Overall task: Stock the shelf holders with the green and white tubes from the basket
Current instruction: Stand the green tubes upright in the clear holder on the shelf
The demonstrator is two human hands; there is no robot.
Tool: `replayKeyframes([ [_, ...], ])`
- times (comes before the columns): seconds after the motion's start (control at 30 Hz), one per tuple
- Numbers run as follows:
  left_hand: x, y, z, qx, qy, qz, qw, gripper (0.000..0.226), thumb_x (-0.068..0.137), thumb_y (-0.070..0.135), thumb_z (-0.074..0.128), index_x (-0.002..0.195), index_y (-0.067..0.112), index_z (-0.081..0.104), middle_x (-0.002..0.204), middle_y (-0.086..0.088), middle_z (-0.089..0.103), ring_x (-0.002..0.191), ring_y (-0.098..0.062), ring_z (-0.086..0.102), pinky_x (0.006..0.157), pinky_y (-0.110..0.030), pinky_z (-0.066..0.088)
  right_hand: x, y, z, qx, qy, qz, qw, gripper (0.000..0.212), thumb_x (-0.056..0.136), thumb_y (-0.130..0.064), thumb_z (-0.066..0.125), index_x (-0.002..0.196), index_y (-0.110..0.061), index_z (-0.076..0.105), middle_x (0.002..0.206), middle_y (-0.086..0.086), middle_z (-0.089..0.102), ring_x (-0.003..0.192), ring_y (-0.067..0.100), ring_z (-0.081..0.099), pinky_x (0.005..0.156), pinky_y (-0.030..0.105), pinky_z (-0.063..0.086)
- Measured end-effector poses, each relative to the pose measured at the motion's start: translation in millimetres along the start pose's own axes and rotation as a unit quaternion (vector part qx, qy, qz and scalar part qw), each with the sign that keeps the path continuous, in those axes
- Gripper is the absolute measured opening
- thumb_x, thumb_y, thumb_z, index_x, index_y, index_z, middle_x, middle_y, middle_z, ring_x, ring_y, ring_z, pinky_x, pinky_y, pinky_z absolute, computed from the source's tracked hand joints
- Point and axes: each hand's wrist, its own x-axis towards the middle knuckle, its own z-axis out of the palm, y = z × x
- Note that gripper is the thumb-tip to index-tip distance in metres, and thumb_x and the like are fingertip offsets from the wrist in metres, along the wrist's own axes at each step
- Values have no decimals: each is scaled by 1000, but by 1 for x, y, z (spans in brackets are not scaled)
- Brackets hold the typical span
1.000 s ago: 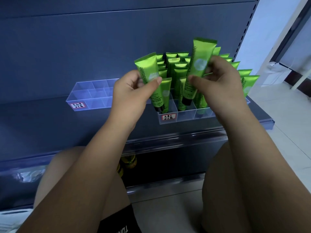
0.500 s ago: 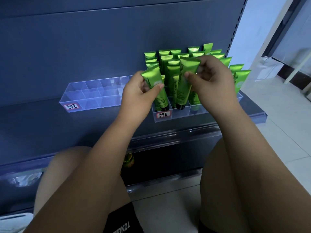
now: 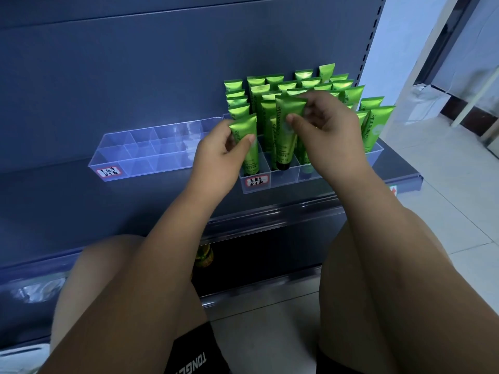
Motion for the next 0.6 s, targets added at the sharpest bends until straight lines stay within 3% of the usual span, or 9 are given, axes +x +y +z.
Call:
replayKeyframes([
  [0.1, -1, -2, 0, 35, -2, -4, 999, 20, 93, 35, 66, 102, 17, 69, 83, -24, 61, 69, -22, 54, 65, -38, 46, 0, 3, 3, -13, -3, -3, 1000, 25, 89, -18, 74, 114, -18, 70, 79, -14, 57, 78, 7, 59, 76, 21, 51],
  [0.17, -1, -3, -1, 50, -8, -7, 999, 20, 94, 32, 67, 101, 13, 70, 78, -20, 58, 66, -16, 50, 63, -33, 40, -1, 3, 5, -29, -1, -11, 1000, 26, 88, -18, 74, 114, -19, 71, 81, -15, 58, 81, 9, 61, 77, 21, 51],
  [0.3, 1, -12, 0, 62, 21, -28, 997, 29, 89, 34, 71, 96, 7, 72, 99, -17, 57, 86, -31, 63, 81, -39, 56, 0, 3, 8, -30, 8, -10, 999, 26, 88, -18, 75, 114, -19, 72, 78, -13, 58, 78, 7, 58, 73, 18, 47],
  [0.43, 1, -18, 2, 21, 27, -71, 997, 54, 78, 52, 71, 94, 1, 67, 94, -23, 63, 90, -39, 66, 85, -56, 59, -3, 3, 10, -52, -13, -11, 999, 26, 88, -18, 74, 114, -17, 73, 83, 5, 65, 76, 14, 59, 69, 18, 45],
  [0.53, 0, -14, 4, 7, 21, -80, 997, 35, 85, 37, 76, 90, 4, 66, 74, -11, 56, 72, -26, 59, 81, -48, 57, -3, 3, 10, -65, -25, -8, 998, 26, 87, -18, 74, 114, -17, 73, 82, 3, 66, 77, 18, 62, 71, 29, 51],
  [0.6, 1, -10, 4, 3, 36, -78, 996, 14, 89, 20, 78, 86, 20, 65, 71, 5, 53, 70, -14, 54, 76, -39, 54, -3, 4, 9, -76, -30, -5, 997, 27, 86, -16, 75, 112, -20, 74, 76, -10, 61, 72, 9, 59, 71, 25, 51],
])
